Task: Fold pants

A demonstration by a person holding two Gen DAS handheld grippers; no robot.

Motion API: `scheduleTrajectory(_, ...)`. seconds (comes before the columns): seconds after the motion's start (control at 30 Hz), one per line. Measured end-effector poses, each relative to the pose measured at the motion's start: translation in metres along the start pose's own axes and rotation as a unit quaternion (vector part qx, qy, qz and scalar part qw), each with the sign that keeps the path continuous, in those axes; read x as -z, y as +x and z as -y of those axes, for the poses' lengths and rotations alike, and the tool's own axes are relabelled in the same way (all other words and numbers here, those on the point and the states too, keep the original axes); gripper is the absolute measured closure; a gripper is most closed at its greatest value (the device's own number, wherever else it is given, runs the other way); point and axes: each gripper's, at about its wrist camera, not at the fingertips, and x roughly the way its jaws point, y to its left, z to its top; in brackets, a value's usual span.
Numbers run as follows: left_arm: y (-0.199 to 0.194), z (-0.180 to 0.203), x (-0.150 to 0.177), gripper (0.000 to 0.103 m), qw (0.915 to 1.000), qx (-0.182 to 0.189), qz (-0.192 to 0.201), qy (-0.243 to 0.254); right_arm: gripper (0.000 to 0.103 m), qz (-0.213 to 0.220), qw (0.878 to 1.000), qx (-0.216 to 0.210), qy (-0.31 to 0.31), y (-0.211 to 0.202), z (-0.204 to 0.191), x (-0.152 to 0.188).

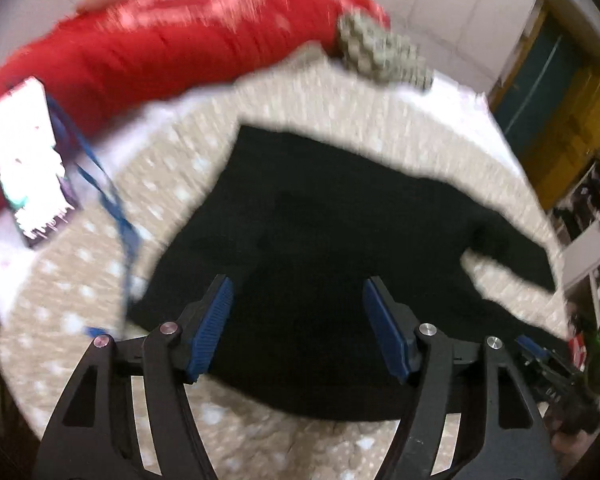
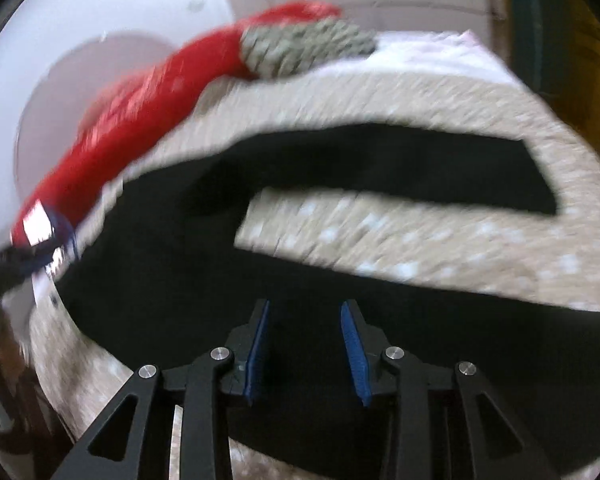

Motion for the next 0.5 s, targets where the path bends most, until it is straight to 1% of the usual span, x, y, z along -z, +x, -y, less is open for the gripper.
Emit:
scheduleTrajectory(0.03, 0.016, 0.001, 0.002, 0.035, 0.9997, -0.003, -0.023, 0.004, 0.068, -0.014, 1.000, 0.006, -0.010, 0.011, 0.001, 0.001)
scheduleTrajectory(0.07, 0.031, 0.002, 0.005, 0.035, 0.9990, -0.010, -0.044, 0.008, 0.068, -0.008, 1.000, 0.011, -0.028, 0.012, -0.002, 0.001)
scheduleTrajectory(0.1, 0.038, 0.003, 0.007, 0.035, 0.9985, -0.017, -0.050, 0.013, 0.068, -0.009, 0.999, 0.010, -0.036, 0.011, -0.002, -0.003)
scheduleTrajectory(0.13, 0.039, 0.004, 0.006, 0.035, 0.9988, -0.021, -0.040, 0.021, 0.068, -0.012, 0.999, 0.007, -0.040, 0.009, -0.002, -0.008)
scheduleTrajectory(0.23, 0.034, 0.004, -0.008, 0.035, 0.9992, -0.012, -0.031, 0.023, 0.065, 0.017, 0.998, -0.020, -0.057, 0.001, -0.004, -0.039)
scheduleTrajectory(0.3, 0.032, 0.000, -0.024, 0.035, 0.9997, -0.006, -0.020, 0.009, 0.056, 0.039, 0.996, -0.031, -0.078, 0.007, -0.017, -0.073)
scheduleTrajectory(0.33, 0.031, -0.001, -0.032, 0.035, 0.9999, -0.007, -0.013, 0.003, 0.055, 0.048, 0.994, -0.037, -0.091, 0.012, -0.023, -0.087)
scheduleTrajectory(0.37, 0.031, -0.002, -0.040, 0.035, 0.9999, -0.009, -0.007, -0.001, 0.055, 0.052, 0.991, -0.051, -0.115, 0.028, -0.033, -0.108)
scheduleTrajectory(0.4, 0.034, -0.002, -0.051, 0.035, 0.9999, -0.012, 0.002, -0.002, 0.055, 0.050, 0.989, -0.055, -0.129, 0.036, -0.040, -0.119)
scheduleTrajectory(0.43, 0.036, -0.002, -0.058, 0.035, 0.9999, -0.016, 0.005, 0.001, 0.055, 0.046, 0.988, -0.053, -0.141, 0.047, -0.045, -0.132)
scheduleTrajectory(0.47, 0.042, 0.000, -0.065, 0.035, 0.9997, -0.025, 0.005, 0.006, 0.055, 0.036, 0.985, -0.046, -0.163, 0.066, -0.050, -0.148)
scheduleTrajectory(0.5, 0.052, 0.001, -0.073, 0.035, 0.9993, -0.037, -0.004, 0.010, 0.055, 0.026, 0.983, -0.040, -0.177, 0.078, -0.053, -0.156)
